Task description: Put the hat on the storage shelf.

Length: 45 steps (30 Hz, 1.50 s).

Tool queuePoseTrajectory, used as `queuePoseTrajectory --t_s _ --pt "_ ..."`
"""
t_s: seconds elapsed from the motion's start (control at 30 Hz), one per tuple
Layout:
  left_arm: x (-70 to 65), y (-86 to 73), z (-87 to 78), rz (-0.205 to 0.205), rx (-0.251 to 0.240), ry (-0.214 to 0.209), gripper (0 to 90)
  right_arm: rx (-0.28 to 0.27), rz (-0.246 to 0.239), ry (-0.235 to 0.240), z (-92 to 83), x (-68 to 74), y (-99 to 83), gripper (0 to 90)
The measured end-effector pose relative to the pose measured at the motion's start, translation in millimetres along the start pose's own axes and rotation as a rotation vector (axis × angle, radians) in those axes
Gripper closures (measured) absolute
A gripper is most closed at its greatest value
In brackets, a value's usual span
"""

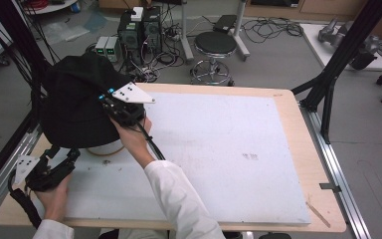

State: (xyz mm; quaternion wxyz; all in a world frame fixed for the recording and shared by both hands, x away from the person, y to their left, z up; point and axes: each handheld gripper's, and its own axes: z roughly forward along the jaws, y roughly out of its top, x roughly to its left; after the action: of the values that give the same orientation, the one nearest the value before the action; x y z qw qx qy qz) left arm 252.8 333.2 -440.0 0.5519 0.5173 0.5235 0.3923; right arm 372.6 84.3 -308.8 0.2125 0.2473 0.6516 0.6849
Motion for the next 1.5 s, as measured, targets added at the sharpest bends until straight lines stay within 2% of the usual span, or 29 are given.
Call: queuePoseTrajectory --t_s 0.33,0.43,0.87,0.9,0.97,1.1,1.2,1.23,1.3,1.37,1.5 --pt "-1.4 -0.3 0.7 0.003 0.001 -0.007 30.8 -0.004 0.01 0.001 -1.4 -1.7 1.1 84.4" --pt "-1.3 -0.2 0.4 0.002 0.001 -0.006 30.8 -0.006 0.033 -0.014 -2.1 -3.0 1.3 80.6" --pt "-1.8 -0.3 0.7 0.002 0.001 -0.007 30.8 -0.045 0.037 -0.04 -10.8 -8.0 9.0 66.3" --pt "-1.8 -0.4 0.8 0.003 0.002 -0.007 30.8 -0.052 0.042 -0.049 -13.0 -9.4 10.9 62.2" --pt "-1.8 -0.4 0.8 0.003 0.003 -0.007 30.8 -0.055 0.042 -0.056 -14.0 -9.9 11.7 59.7" --pt "-2.3 -0.3 0.6 0.0 0.001 -0.006 30.8 -0.046 0.053 -0.086 -17.6 -14.8 14.0 44.3" --pt "-2.1 -0.3 0.6 0.008 0.005 -0.01 30.8 -0.029 0.102 -0.092 -19.9 -21.3 14.8 34.2" --pt "-2.2 -0.3 0.6 0.008 0.005 -0.01 30.8 -0.009 0.112 -0.11 -21.9 -25.2 14.9 27.5" --pt "-2.5 -0.4 0.7 0.009 0.005 -0.01 30.8 -0.006 0.108 -0.117 -22.9 -25.7 15.1 25.4" --pt "-2.7 -0.4 0.9 0.011 0.005 -0.01 30.8 -0.003 0.091 -0.134 -27.7 -28.2 16.6 19.1" --pt "-3.2 -0.5 1.2 0.006 0.004 -0.011 30.8 0.001 0.085 -0.135 -34.5 -31.3 19.5 15.4"
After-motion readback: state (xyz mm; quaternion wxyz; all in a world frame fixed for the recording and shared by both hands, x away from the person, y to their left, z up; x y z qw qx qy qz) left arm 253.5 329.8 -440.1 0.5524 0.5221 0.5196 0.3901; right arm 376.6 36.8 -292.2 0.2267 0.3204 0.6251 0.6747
